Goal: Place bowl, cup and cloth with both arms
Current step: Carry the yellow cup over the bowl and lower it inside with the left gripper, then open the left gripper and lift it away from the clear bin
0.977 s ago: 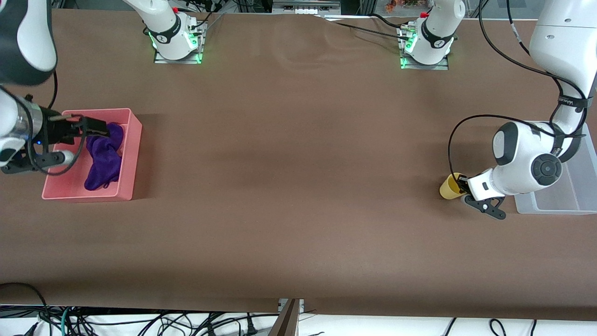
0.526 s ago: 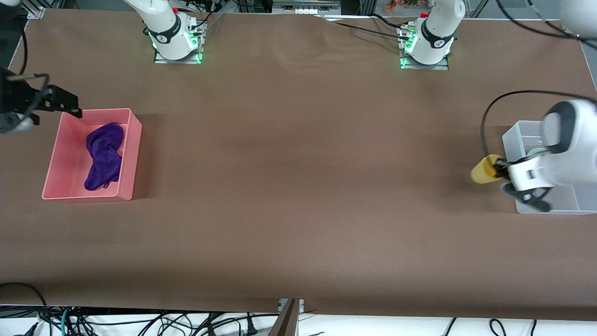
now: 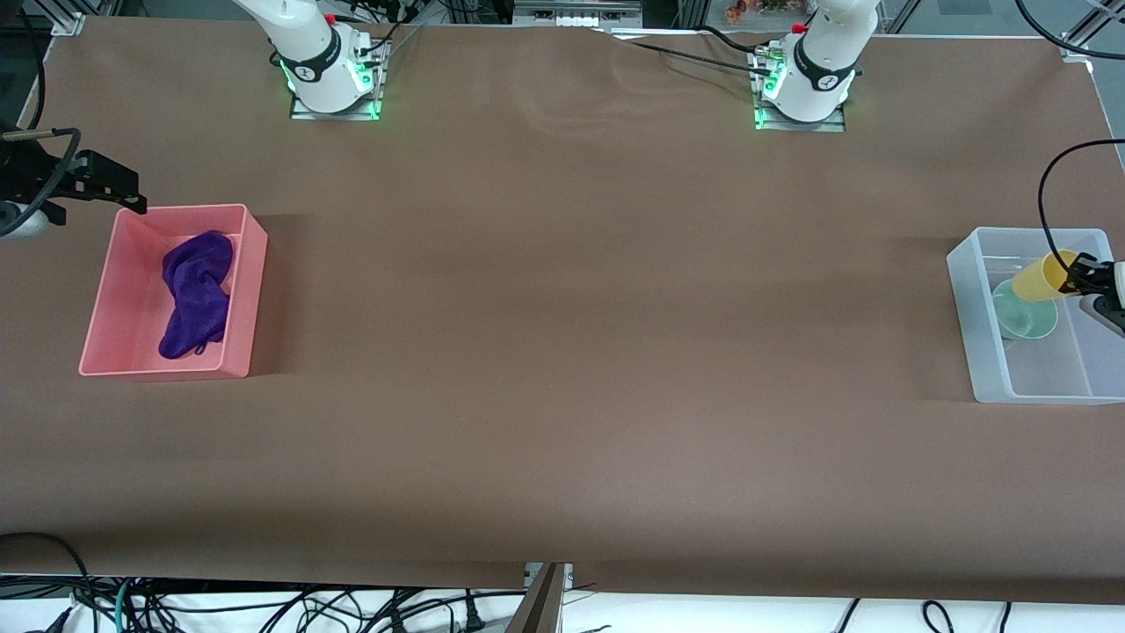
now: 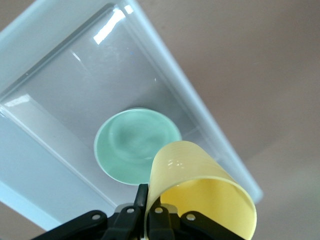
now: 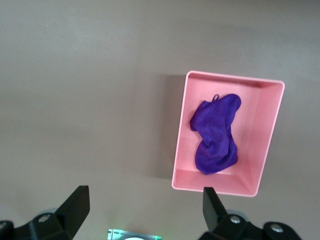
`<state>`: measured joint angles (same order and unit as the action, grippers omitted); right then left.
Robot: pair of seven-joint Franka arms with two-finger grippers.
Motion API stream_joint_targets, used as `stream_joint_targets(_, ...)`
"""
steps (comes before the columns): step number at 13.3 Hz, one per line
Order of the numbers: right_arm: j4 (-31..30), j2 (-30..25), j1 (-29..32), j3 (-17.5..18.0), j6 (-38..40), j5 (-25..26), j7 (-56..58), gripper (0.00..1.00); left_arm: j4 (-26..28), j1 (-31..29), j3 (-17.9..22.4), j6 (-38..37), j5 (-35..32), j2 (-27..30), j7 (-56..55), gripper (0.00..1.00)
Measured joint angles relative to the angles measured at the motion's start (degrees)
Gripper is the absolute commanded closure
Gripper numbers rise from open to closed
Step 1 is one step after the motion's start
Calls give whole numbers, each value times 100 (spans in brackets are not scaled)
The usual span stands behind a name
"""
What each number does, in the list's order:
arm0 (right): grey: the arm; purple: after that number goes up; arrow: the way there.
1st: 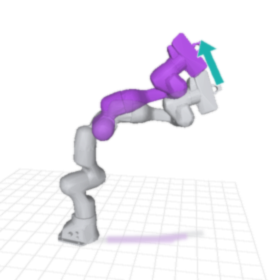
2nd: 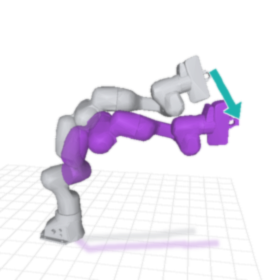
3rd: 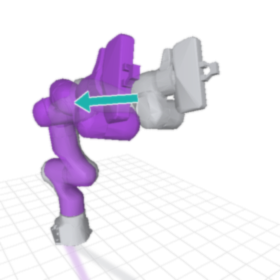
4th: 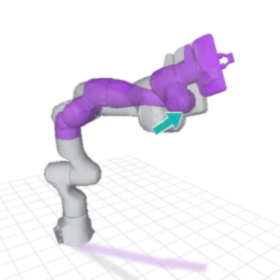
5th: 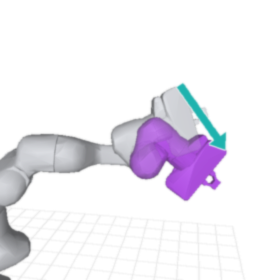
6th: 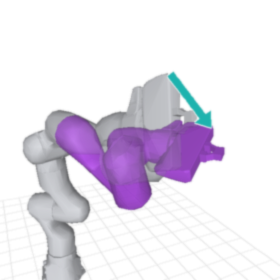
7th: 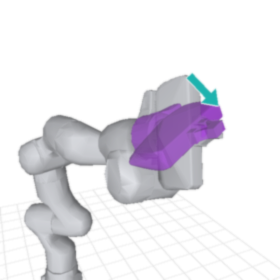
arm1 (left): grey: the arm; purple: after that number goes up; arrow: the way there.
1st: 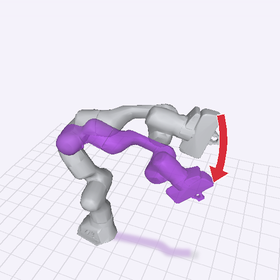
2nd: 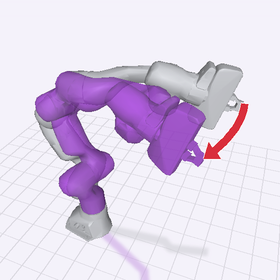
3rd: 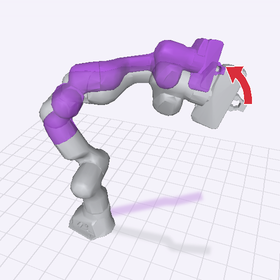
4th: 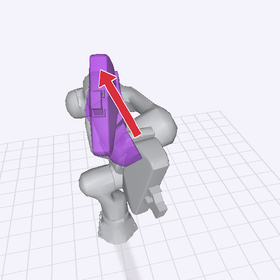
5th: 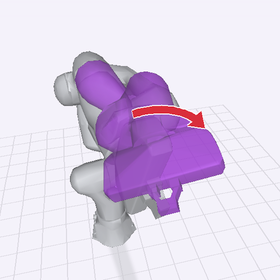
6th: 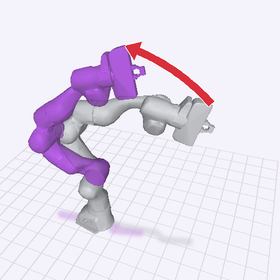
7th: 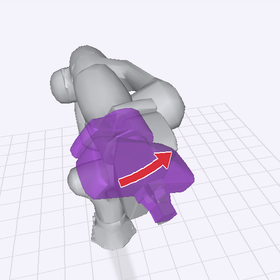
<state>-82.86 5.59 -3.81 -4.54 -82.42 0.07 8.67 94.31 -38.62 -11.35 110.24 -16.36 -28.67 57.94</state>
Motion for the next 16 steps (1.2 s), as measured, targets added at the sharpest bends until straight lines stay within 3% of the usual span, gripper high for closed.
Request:
stream_joint_targets(1, -2, 7, 0, 10, 30, 0, -39, 0, 5, -109, 0, 333, -1, -200, 128, 65)
stream_joint_targets(2, -7, 23, -1, 24, 38, 0, -67, 0, 4, -178, 0, 591, -1, -382, 217, 21)
stream_joint_targets(3, -8, 48, -2, 34, 37, 2, -72, 0, 1, -203, -1, 720, -2, -498, 240, 0)
stream_joint_targets(7, 9, 107, -9, 75, 15, 9, -72, 0, -149, -165, -147, 625, -4, -374, 247, 0)
stream_joint_targets(9, 47, 120, -16, 82, 14, 15, -72, 0, -229, -142, -471, 176, -4, -42, 190, 0)
stream_joint_targets(12, 52, 130, -14, 81, 5, 26, -72, 0, -248, -94, -1357, -671, -2, 504, -739, 0)
stream_joint_targets(16, 52, 135, -11, 80, -8, 28, -72, 0, -282, -28, -2755, -1312, -2, 838, -2845, 0)
